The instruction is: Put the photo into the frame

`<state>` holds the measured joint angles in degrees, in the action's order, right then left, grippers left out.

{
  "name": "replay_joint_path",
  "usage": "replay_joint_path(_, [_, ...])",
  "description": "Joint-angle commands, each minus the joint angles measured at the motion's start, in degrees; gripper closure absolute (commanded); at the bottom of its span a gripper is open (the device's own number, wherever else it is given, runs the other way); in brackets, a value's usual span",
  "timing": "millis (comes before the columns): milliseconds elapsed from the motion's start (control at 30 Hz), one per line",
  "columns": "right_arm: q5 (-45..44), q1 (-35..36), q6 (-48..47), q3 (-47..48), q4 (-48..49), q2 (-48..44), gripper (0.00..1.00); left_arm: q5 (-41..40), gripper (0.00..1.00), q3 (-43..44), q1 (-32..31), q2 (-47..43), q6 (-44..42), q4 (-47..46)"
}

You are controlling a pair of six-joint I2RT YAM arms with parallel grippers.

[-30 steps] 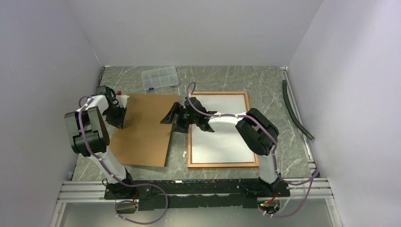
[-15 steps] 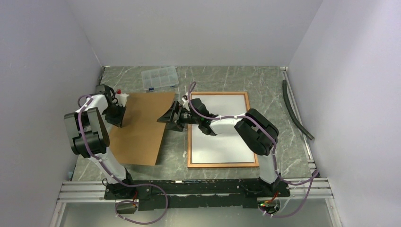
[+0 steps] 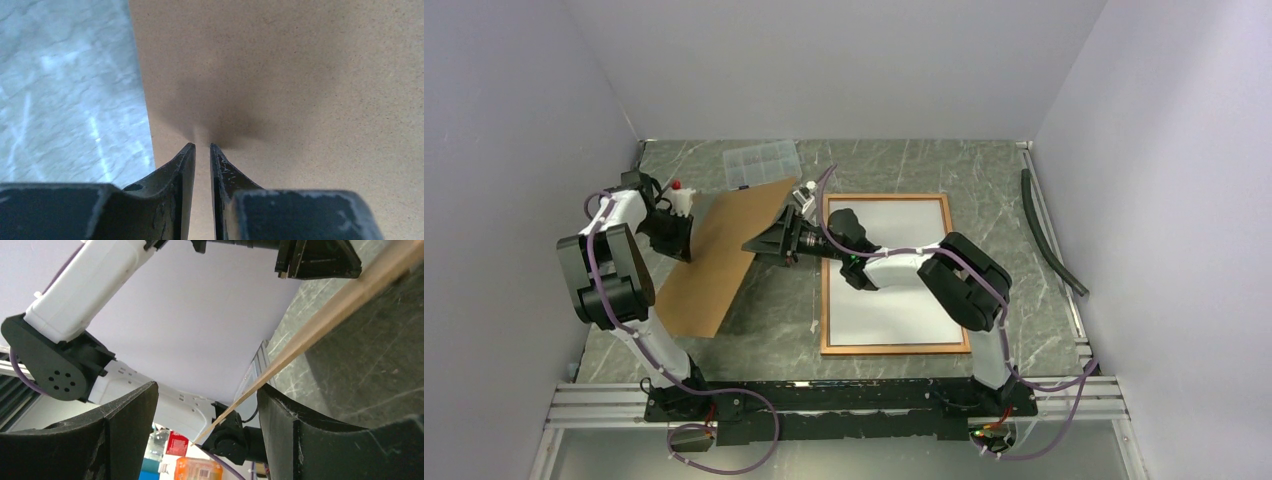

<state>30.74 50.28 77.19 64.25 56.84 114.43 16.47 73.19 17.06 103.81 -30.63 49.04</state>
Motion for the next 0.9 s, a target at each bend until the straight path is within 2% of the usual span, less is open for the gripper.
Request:
replay_joint_path(0, [-0.17,1.12,-0.13,1.89,4.24,-2.41,0.24,16.97,0.76,-2.29,-2.21,4.13,1.25,10.53])
replay_joint_path(167, [-3.08,0.51,-2.75,-3.09,-3.00,-8.00,0.24,18.21,0.77,-1.93,-2.12,3.29,0.77,11.64])
replay_joint_path(267, [-5.39,-0.47,-4.41,-6.31,-10.04,-12.37,0.28,18.48,0.78,-1.41,-2.09,3.15,0.67,12.31])
replay_joint_path(400, [-11.36,-0.72,-8.30,-9.26,-21.47,-19.13,0.50,19.17,0.78,-0.65,-2.18,2.04,1.01,12.76])
replay_joint_path(533, [-13.09,-1.24,-9.09,-8.70,-28.22,-20.18,0.77,20.73,0.76,1.30,-2.33,0.83,1.01,14.65])
replay_joint_path(633, [-12.15,-1.47,-8.48,-6.20,-32.00,-18.75,0.98,21.09,0.70,2.58,-2.38,-1.18,0.74,15.46])
replay_joint_path(867, [-14.85,-2.00,-5.89,-3.07,-39.62,-21.72,1.00,21.68,0.40,9.97,-2.45,-12.48,-3.66,20.00])
